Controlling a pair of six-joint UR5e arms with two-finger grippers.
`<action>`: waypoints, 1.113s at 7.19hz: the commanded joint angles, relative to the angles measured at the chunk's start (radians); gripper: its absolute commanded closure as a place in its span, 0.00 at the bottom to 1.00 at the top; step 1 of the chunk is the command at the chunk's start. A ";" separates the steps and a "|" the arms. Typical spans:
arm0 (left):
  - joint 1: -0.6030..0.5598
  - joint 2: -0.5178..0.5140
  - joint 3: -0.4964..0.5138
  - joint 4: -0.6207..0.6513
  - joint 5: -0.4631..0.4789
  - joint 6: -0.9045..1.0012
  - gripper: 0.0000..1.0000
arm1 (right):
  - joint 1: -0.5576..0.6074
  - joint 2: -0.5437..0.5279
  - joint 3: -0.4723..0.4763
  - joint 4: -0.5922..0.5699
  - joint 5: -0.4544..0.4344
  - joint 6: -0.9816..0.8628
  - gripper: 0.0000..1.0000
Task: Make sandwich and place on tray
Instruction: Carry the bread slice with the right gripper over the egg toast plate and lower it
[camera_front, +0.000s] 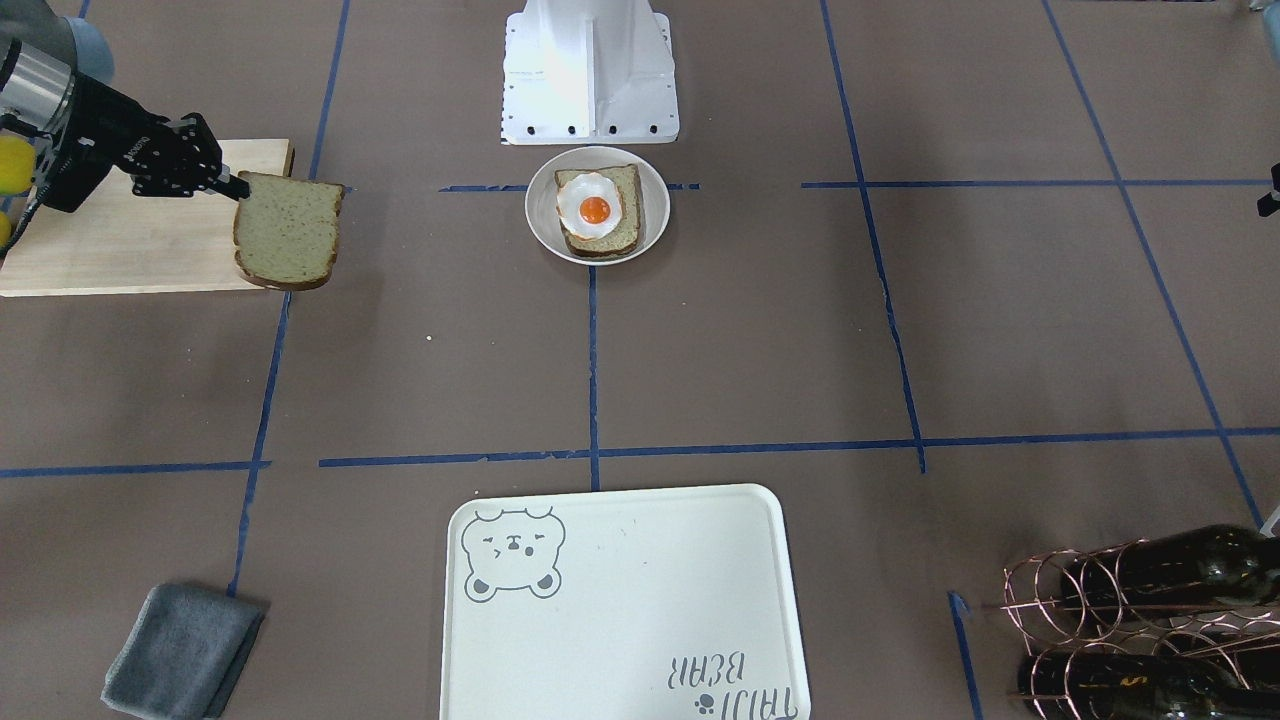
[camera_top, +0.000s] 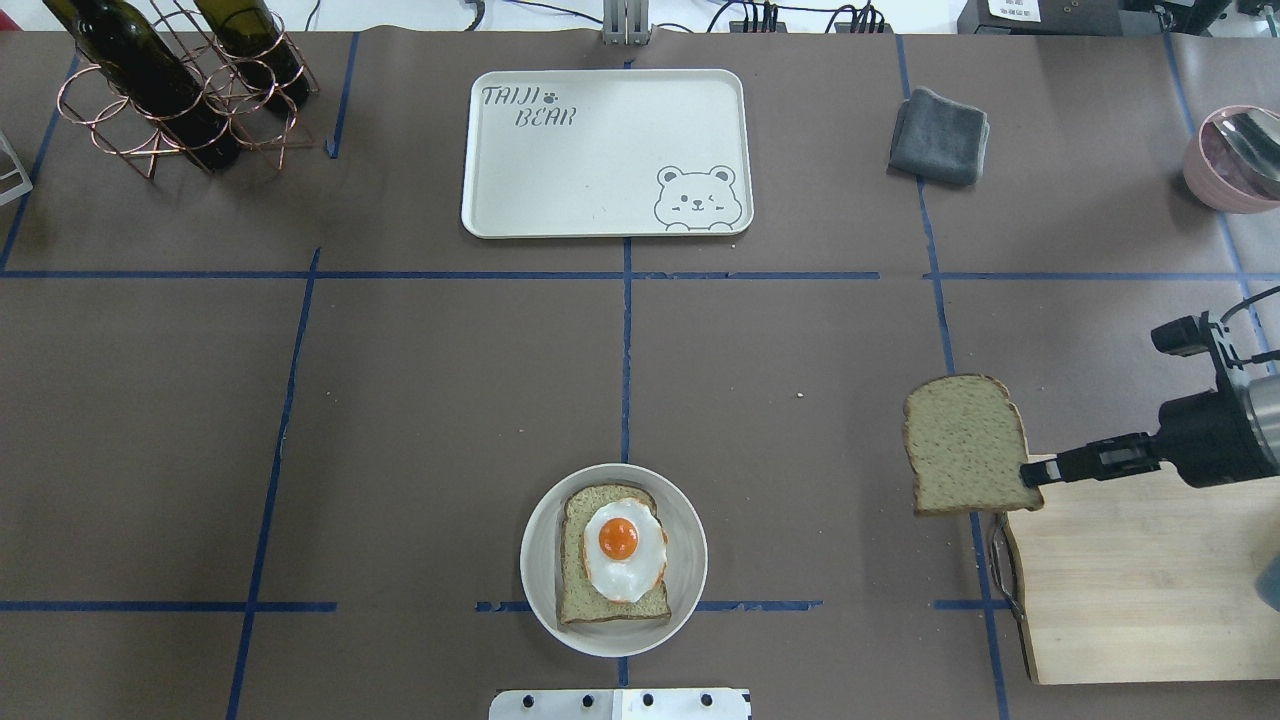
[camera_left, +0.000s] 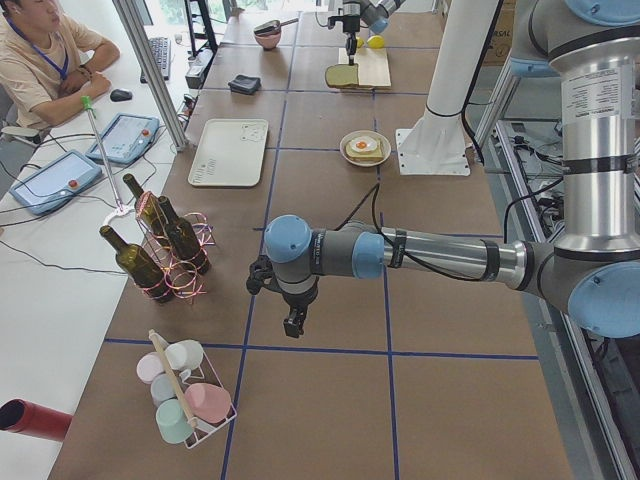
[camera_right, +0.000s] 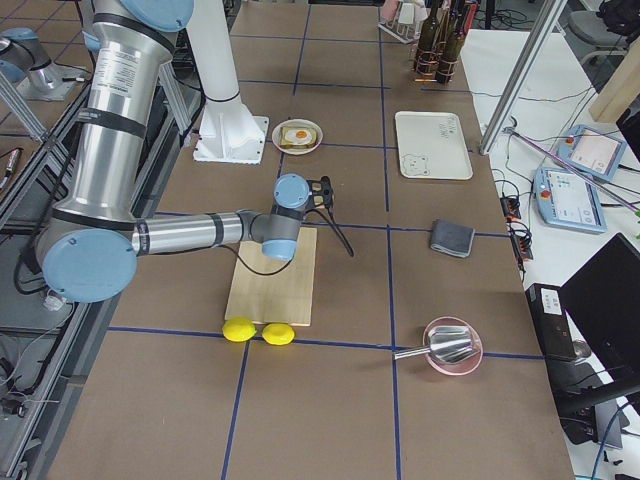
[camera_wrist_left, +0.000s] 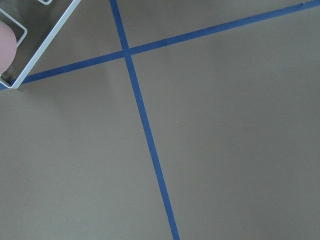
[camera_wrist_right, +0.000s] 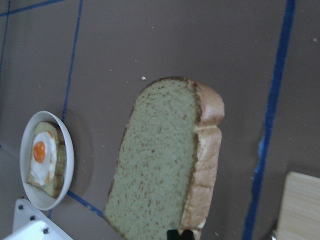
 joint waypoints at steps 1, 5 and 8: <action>0.000 0.000 -0.001 -0.001 0.000 0.000 0.00 | -0.022 0.149 -0.005 -0.008 -0.008 0.134 1.00; 0.000 -0.006 0.001 -0.001 -0.002 0.000 0.00 | -0.382 0.323 -0.008 -0.069 -0.406 0.161 1.00; 0.002 -0.006 -0.001 -0.001 -0.002 0.000 0.00 | -0.566 0.381 -0.040 -0.075 -0.601 0.159 1.00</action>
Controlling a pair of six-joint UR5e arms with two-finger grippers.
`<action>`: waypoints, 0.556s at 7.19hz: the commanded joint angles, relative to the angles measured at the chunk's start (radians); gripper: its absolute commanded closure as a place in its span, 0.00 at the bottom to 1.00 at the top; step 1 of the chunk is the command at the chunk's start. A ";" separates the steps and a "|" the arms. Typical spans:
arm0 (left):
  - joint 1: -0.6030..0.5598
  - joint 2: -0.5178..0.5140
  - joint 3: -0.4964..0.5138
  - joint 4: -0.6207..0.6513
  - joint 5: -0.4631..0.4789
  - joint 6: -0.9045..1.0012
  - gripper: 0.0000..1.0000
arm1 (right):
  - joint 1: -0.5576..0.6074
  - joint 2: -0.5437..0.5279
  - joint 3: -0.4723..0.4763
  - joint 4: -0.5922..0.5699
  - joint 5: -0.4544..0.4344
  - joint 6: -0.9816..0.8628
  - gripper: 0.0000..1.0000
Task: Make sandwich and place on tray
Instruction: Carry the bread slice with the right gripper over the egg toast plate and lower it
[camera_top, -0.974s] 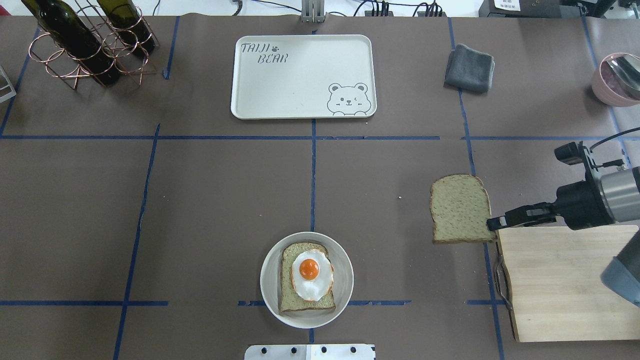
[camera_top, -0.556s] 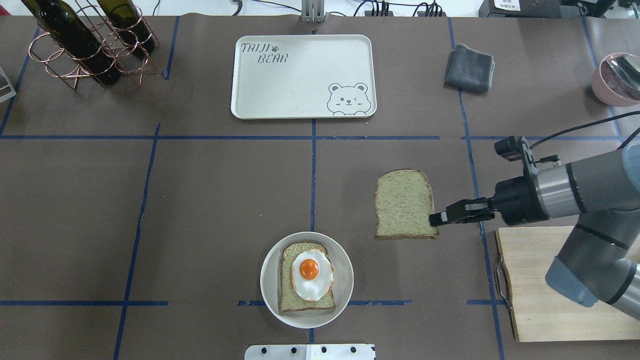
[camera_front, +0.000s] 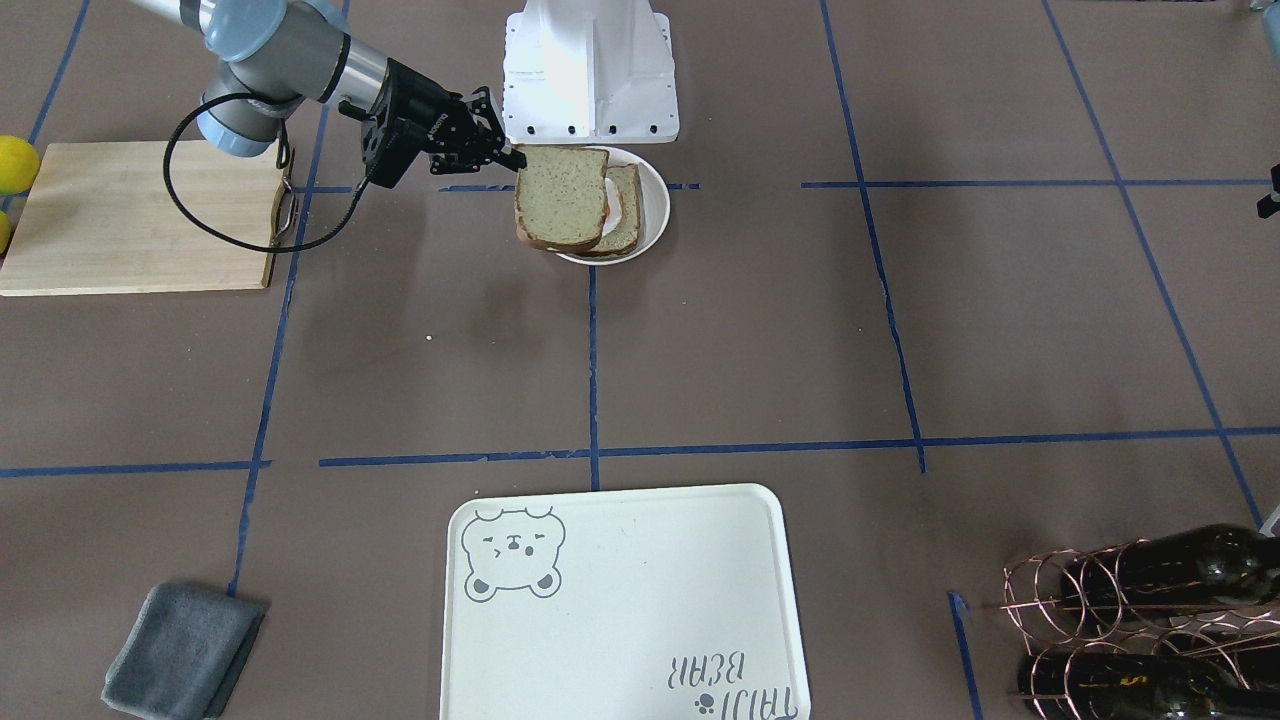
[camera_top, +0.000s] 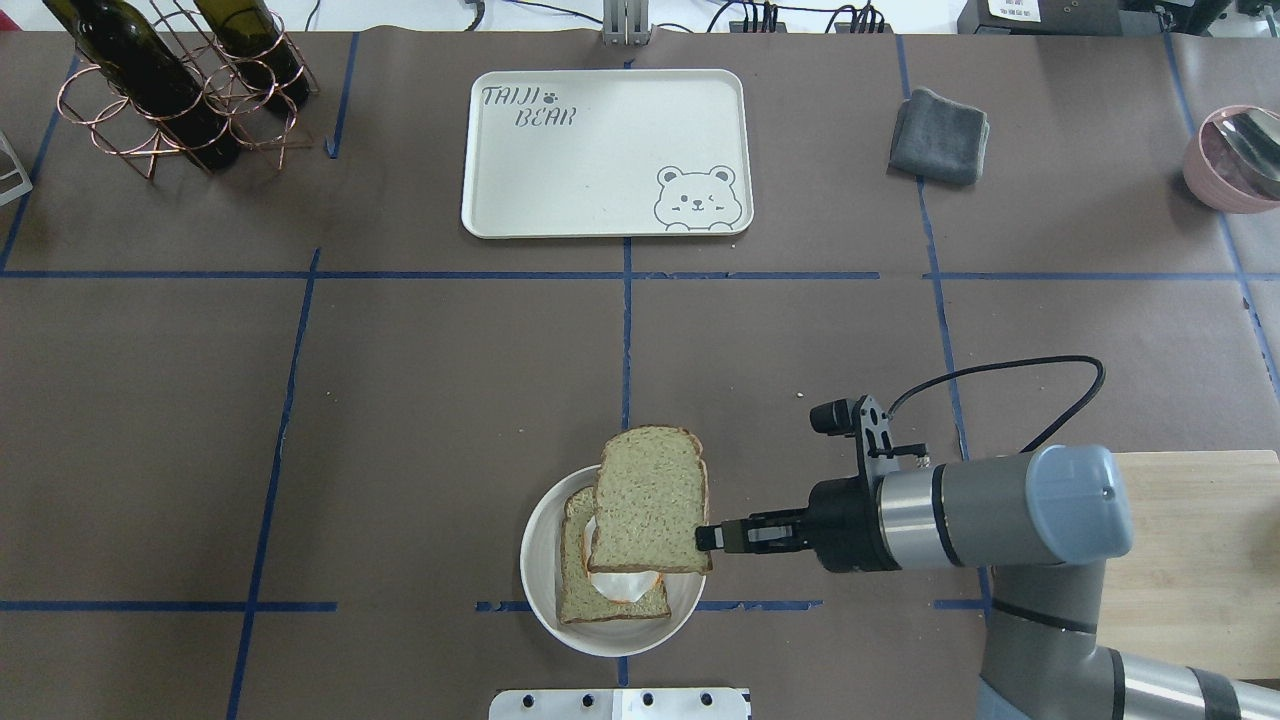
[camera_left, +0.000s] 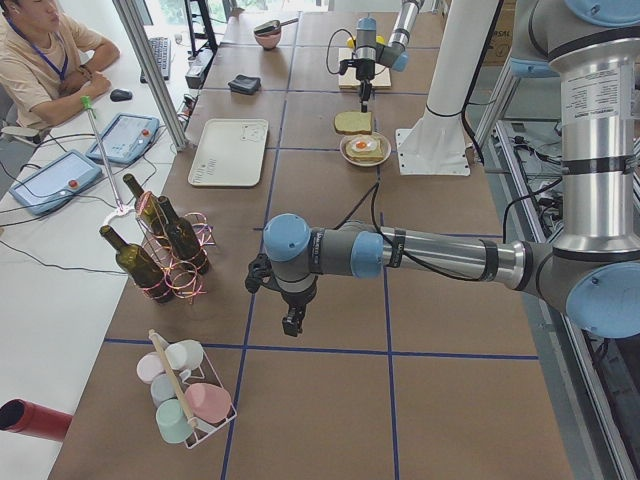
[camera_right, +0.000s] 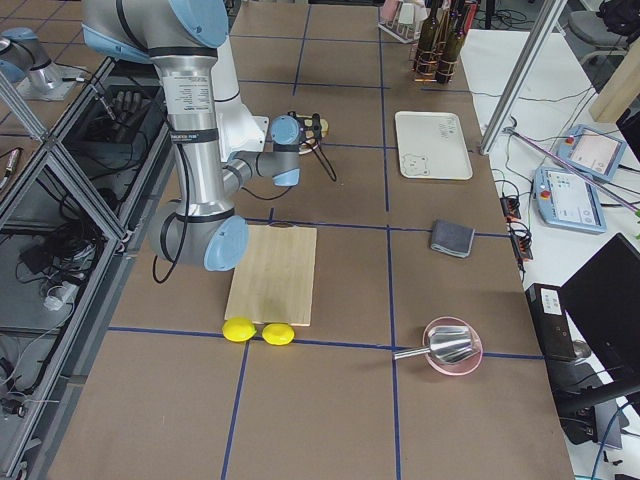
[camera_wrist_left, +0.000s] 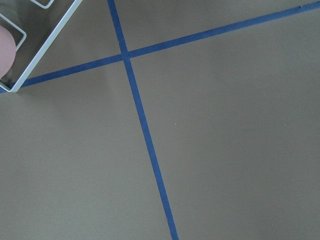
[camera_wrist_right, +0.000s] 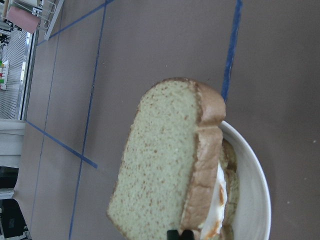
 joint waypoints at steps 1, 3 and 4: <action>0.001 0.000 0.000 0.000 0.000 0.000 0.00 | -0.088 0.058 -0.080 -0.003 -0.100 -0.003 1.00; 0.005 -0.002 0.000 0.000 0.000 0.000 0.00 | -0.088 0.084 -0.111 -0.003 -0.111 -0.015 1.00; 0.005 -0.002 0.000 0.000 0.000 0.000 0.00 | -0.088 0.084 -0.120 -0.003 -0.120 -0.018 1.00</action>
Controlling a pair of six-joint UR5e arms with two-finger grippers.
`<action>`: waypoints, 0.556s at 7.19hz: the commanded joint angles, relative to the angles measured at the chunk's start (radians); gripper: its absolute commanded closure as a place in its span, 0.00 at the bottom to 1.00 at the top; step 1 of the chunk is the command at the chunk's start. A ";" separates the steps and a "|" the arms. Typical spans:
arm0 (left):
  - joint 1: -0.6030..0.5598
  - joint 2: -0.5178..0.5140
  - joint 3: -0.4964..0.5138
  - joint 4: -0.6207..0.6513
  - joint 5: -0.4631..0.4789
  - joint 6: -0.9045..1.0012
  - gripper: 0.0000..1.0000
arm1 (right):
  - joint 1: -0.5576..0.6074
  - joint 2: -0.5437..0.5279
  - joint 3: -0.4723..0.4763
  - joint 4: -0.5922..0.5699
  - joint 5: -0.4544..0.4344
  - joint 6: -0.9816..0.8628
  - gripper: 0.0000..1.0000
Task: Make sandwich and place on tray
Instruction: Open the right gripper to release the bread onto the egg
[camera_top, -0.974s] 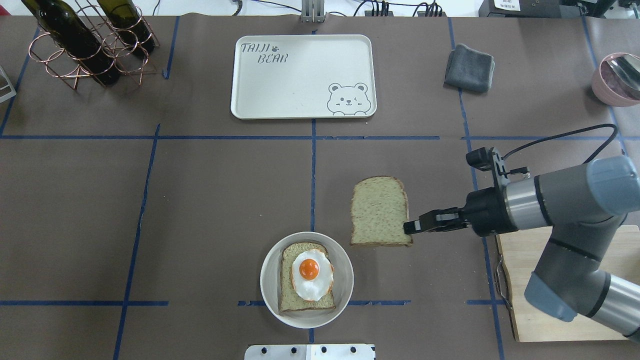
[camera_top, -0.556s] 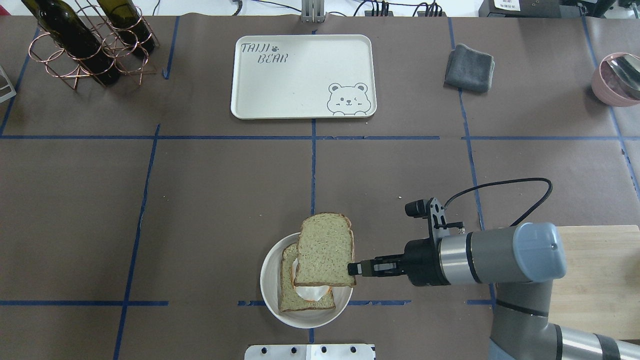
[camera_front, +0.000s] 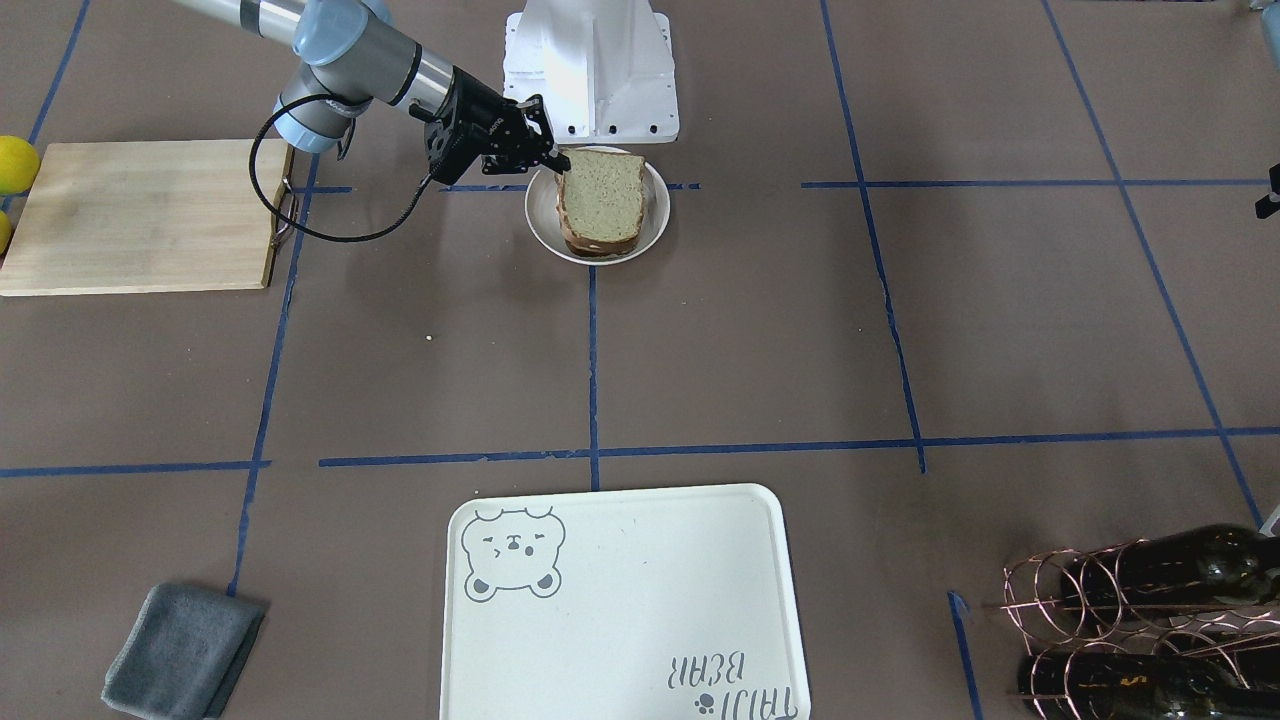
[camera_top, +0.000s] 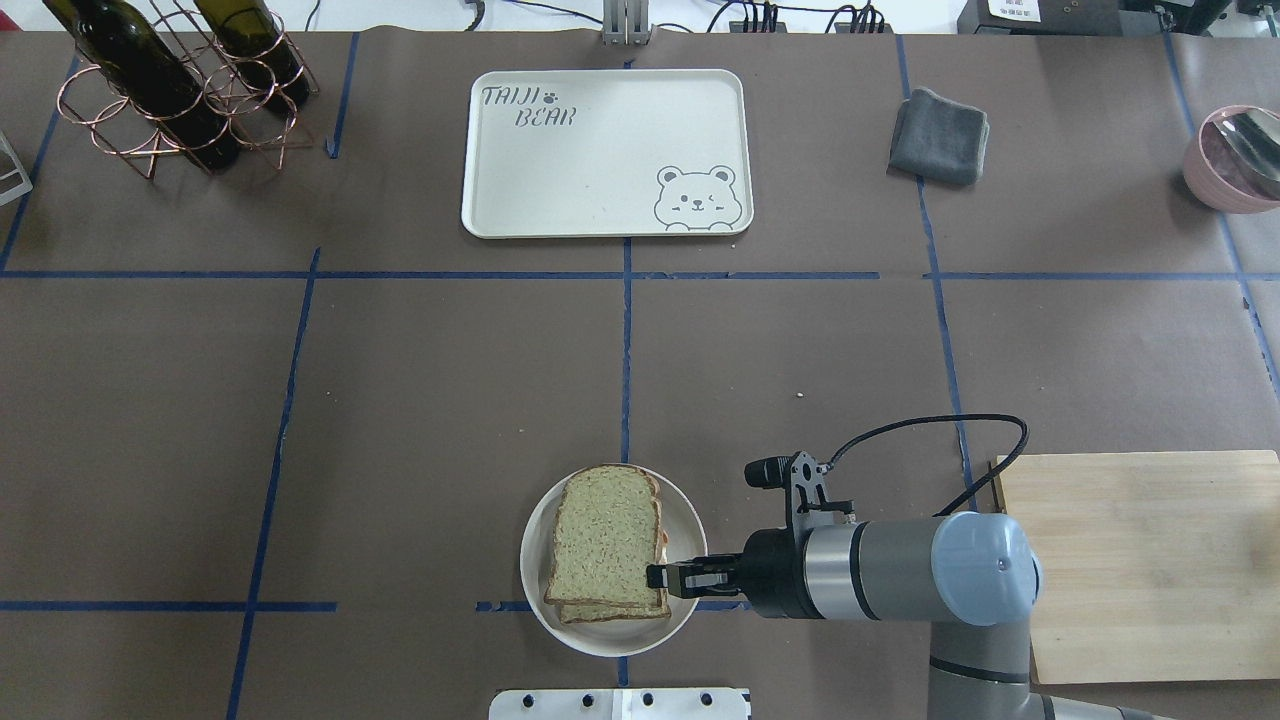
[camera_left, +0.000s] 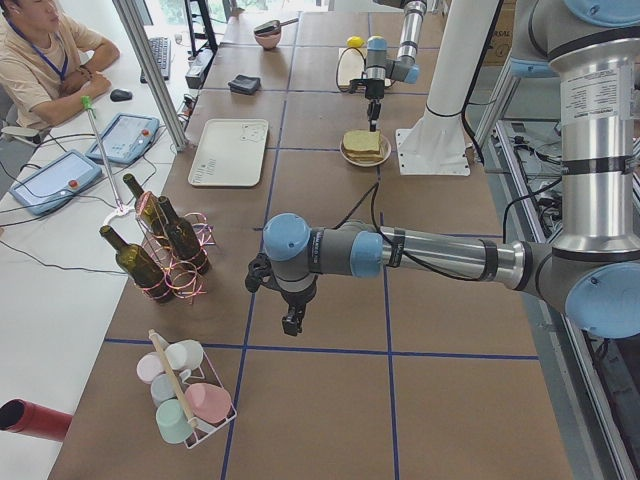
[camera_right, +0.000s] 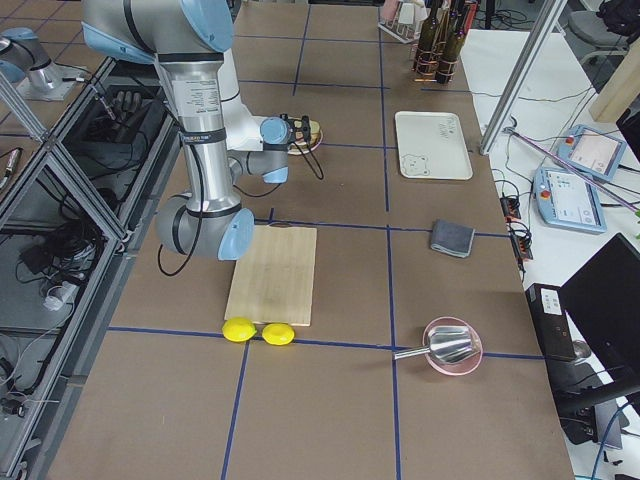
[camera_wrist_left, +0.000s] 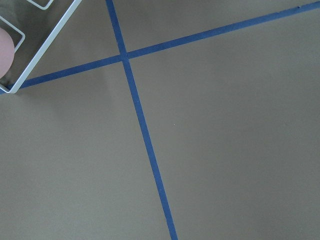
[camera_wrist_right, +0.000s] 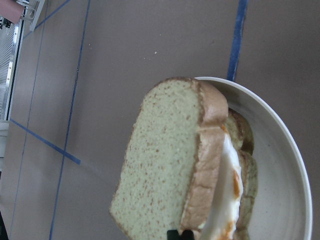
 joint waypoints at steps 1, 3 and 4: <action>0.001 -0.001 0.000 0.000 0.000 -0.002 0.00 | 0.003 0.004 -0.015 0.000 -0.012 -0.007 1.00; 0.001 -0.001 0.000 0.000 0.000 0.000 0.00 | 0.038 0.003 0.007 -0.053 0.005 -0.007 0.00; 0.001 -0.002 0.000 0.000 0.000 0.000 0.00 | 0.060 0.003 0.035 -0.104 0.031 -0.007 0.00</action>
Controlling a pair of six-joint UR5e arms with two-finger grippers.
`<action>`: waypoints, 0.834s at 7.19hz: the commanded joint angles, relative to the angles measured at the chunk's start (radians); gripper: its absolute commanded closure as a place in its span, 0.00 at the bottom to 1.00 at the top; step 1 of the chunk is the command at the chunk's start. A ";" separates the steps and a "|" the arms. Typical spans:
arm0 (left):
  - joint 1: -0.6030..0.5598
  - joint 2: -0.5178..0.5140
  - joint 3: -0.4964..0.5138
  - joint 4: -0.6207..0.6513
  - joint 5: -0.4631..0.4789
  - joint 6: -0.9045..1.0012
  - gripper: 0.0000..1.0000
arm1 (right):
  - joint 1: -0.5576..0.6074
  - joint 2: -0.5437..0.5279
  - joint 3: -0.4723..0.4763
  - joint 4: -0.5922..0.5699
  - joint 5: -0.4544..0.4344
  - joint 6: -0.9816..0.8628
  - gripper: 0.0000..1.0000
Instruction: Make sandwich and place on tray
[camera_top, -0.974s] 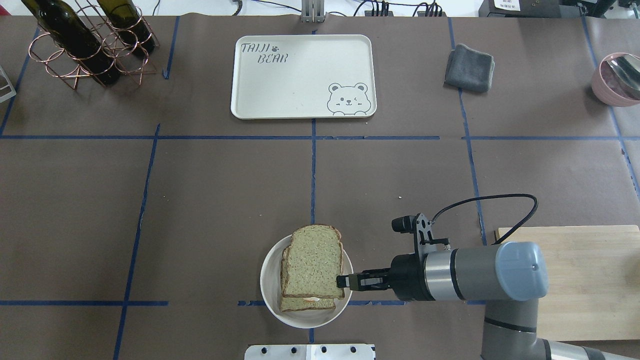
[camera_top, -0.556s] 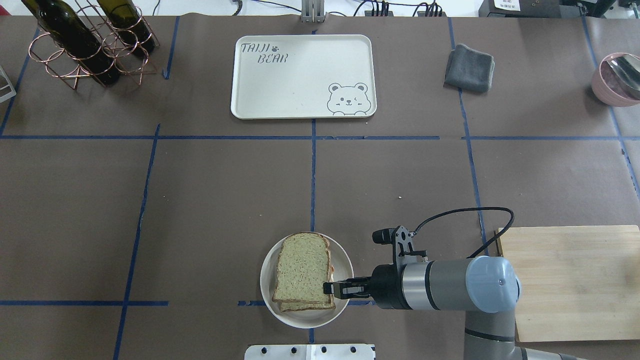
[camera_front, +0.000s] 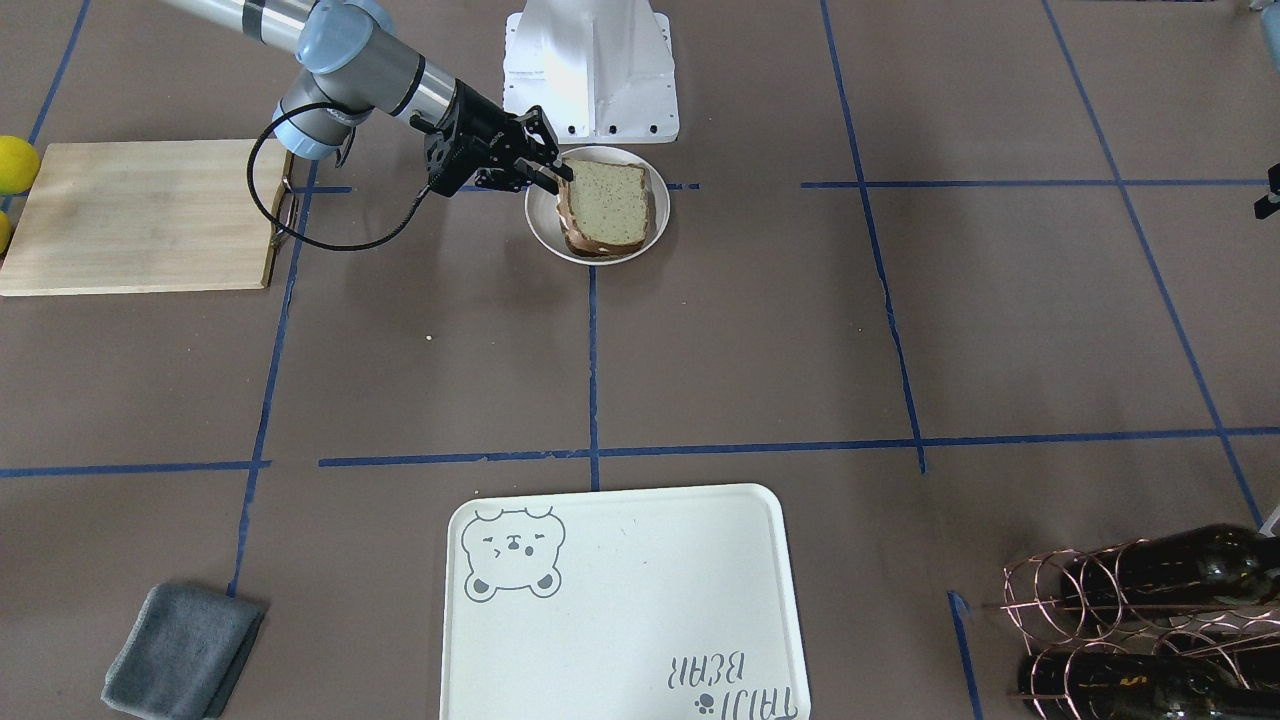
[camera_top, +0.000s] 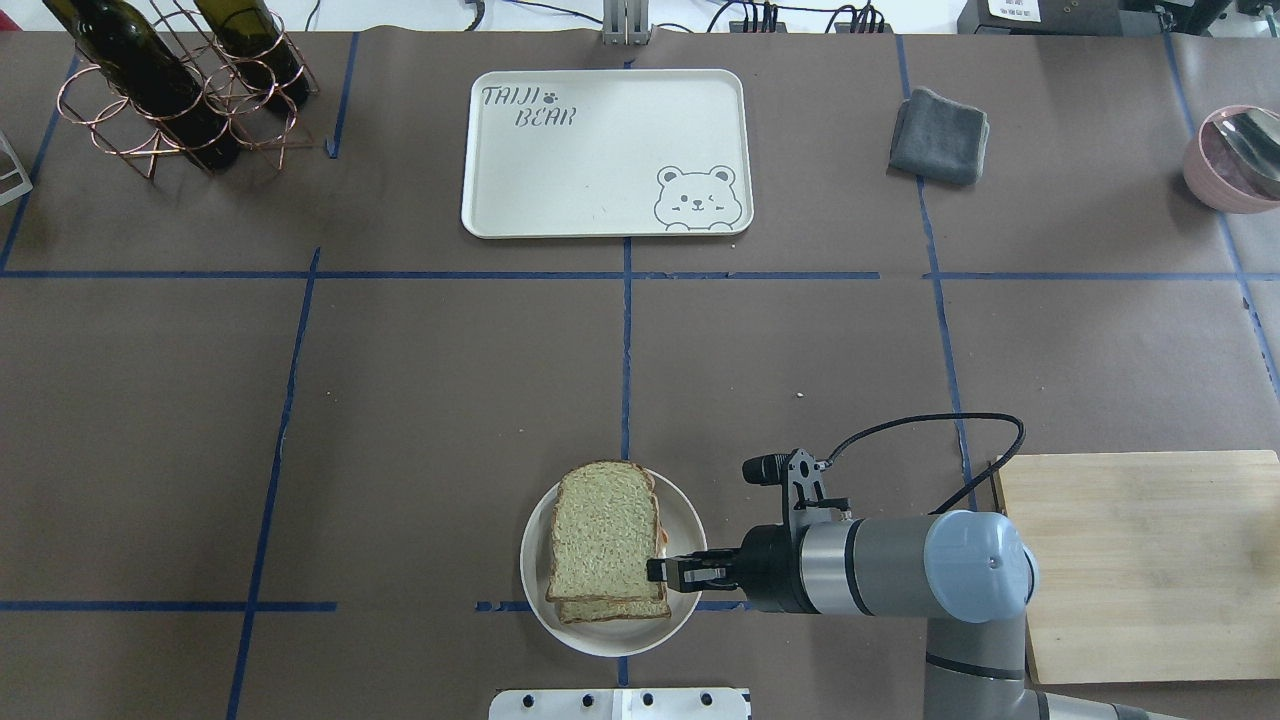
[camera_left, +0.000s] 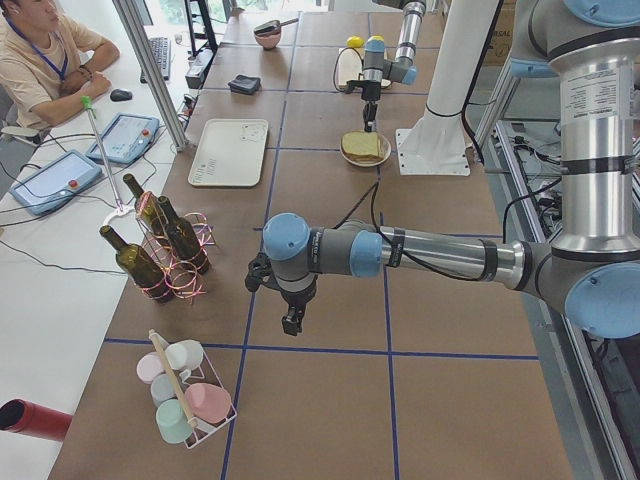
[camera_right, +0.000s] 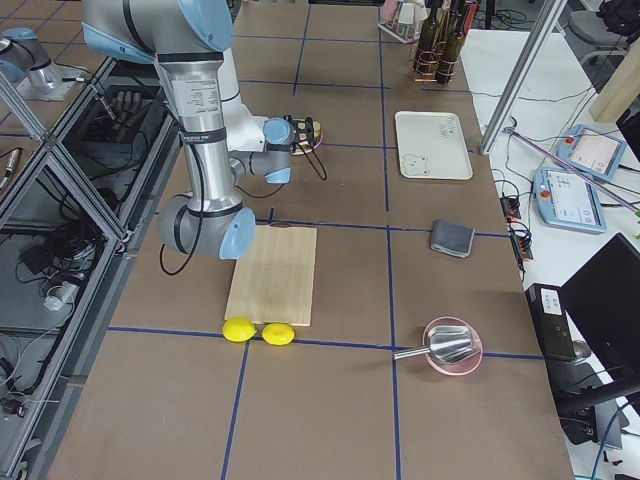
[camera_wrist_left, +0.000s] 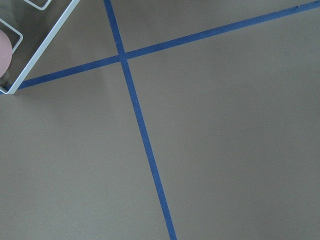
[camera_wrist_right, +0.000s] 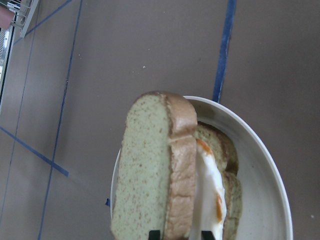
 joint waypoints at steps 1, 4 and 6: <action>0.002 0.001 0.000 0.000 0.000 0.000 0.00 | 0.062 -0.001 0.086 -0.160 0.082 0.001 0.00; 0.002 -0.001 -0.006 0.000 0.000 0.000 0.00 | 0.287 -0.002 0.196 -0.551 0.304 -0.070 0.00; 0.002 -0.036 -0.015 0.000 0.002 -0.003 0.00 | 0.483 -0.007 0.196 -0.792 0.450 -0.342 0.00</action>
